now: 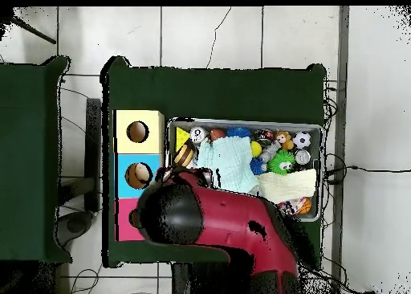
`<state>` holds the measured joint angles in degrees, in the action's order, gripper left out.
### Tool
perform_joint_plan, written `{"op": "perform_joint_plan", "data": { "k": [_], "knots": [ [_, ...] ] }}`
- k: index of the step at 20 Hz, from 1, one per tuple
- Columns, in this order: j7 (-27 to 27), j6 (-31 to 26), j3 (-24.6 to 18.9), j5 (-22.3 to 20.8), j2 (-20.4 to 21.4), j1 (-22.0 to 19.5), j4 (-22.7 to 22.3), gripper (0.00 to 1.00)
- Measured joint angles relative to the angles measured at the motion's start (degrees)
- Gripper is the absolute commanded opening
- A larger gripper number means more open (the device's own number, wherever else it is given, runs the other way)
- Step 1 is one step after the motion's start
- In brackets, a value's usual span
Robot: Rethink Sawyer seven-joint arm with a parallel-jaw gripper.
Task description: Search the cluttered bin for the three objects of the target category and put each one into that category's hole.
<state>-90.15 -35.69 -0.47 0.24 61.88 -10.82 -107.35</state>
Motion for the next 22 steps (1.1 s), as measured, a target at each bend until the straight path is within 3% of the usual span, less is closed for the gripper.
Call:
{"op": "perform_joint_plan", "data": {
  "k": [7,22],
  "knots": [
    [0.0,-0.9,-0.4,-1.2,0.0,-6.5,0.0,1.00],
    [0.0,-0.9,-5.6,-5.8,-0.5,-10.3,-0.8,1.00]
  ]
}}
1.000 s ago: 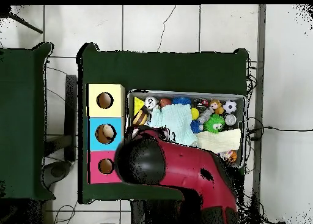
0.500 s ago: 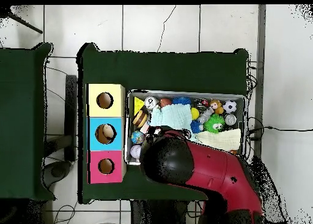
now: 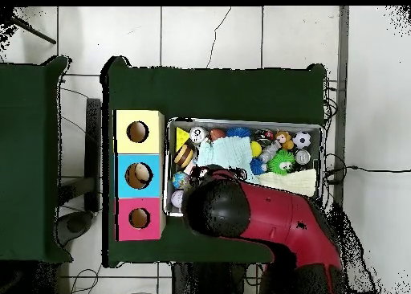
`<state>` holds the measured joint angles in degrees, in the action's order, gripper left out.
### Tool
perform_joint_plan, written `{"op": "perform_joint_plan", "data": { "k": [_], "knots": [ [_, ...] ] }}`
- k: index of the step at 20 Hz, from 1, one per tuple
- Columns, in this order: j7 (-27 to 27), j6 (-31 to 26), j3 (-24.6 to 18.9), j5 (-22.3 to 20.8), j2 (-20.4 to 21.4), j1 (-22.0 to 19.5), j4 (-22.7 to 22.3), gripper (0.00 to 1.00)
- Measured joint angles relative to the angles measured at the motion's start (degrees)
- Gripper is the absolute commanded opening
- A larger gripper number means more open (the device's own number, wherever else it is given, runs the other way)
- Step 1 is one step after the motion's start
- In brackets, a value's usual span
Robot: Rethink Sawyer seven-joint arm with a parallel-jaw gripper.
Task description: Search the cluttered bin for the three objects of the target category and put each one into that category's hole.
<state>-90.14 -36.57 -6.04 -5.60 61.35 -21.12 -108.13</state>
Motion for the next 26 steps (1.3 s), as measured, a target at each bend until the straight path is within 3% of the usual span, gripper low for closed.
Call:
{"op": "perform_joint_plan", "data": {
  "k": [26],
  "knots": [
    [0.1,0.0,-10.8,-13.8,-1.1,-17.1,-0.6,1.00]
  ]
}}
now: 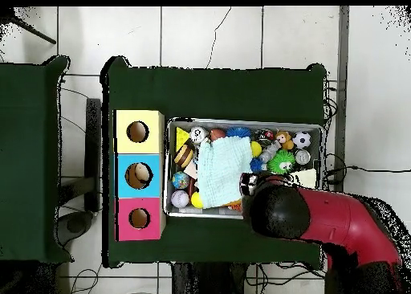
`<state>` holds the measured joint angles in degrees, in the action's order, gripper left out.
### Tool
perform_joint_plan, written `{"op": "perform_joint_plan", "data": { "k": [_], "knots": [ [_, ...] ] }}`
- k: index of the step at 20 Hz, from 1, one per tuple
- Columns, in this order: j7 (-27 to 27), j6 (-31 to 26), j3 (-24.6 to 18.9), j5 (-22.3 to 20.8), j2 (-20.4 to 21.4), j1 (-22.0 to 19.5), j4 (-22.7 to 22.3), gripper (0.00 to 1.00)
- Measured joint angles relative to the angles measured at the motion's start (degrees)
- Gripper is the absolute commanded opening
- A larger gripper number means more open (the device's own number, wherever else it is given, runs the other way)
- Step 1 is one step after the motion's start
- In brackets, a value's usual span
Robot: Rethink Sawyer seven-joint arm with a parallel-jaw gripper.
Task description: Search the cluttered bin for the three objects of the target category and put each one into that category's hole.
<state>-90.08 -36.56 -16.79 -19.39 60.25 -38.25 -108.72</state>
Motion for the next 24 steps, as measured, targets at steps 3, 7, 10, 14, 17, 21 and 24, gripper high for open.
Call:
{"op": "perform_joint_plan", "data": {
  "k": [3,7,10,14,17,21,24],
  "knots": [
    [0.0,0.0,-1.2,-1.4,-0.1,-1.5,-0.1,1.00],
    [0.0,0.0,-2.5,-3.1,-0.2,-3.0,-0.2,1.00],
    [0.0,0.0,-3.6,-4.6,-0.4,-3.7,-0.2,1.00],
    [0.0,0.0,-4.9,-5.7,-0.9,-4.6,-0.3,1.00],
    [0.0,0.0,-6.2,-6.4,-1.3,-5.7,-0.3,1.00],
    [0.0,0.0,-7.4,-7.3,-1.7,-6.8,-0.4,1.00],
    [0.0,0.0,-8.5,-8.9,-2.4,-8.2,-0.6,1.00]
  ]
}}
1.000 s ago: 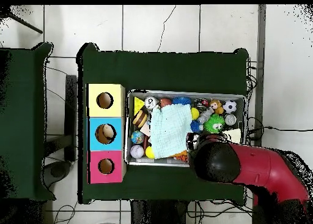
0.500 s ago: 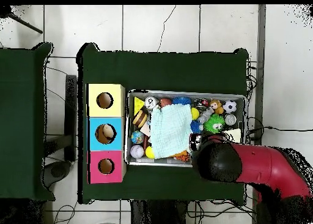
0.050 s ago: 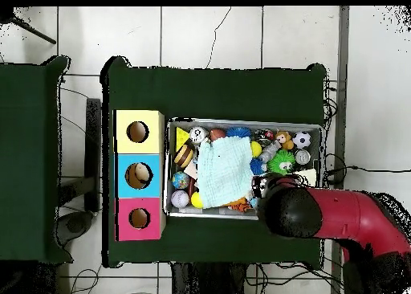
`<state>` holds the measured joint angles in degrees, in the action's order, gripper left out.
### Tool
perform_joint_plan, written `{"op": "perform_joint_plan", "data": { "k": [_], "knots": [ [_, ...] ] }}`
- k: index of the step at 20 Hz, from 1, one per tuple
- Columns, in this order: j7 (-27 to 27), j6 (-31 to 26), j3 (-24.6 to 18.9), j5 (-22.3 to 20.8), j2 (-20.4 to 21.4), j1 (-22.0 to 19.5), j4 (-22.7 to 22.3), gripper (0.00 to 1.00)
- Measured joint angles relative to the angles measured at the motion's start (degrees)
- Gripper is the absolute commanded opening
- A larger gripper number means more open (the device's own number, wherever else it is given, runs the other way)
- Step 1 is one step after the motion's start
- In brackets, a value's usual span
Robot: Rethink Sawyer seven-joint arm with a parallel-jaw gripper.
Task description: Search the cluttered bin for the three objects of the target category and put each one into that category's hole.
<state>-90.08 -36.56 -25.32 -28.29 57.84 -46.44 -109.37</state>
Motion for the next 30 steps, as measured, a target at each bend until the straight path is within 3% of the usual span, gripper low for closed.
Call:
{"op": "perform_joint_plan", "data": {
  "k": [8,20,30],
  "knots": [
    [0.0,0.0,-2.4,-2.6,-1.1,-2.9,-0.6,1.00],
    [0.5,0.0,-6.3,-8.4,-6.3,-6.6,-0.3,1.00],
    [2.2,-2.7,-10.6,-10.1,-8.5,-11.5,1.7,1.00]
  ]
}}
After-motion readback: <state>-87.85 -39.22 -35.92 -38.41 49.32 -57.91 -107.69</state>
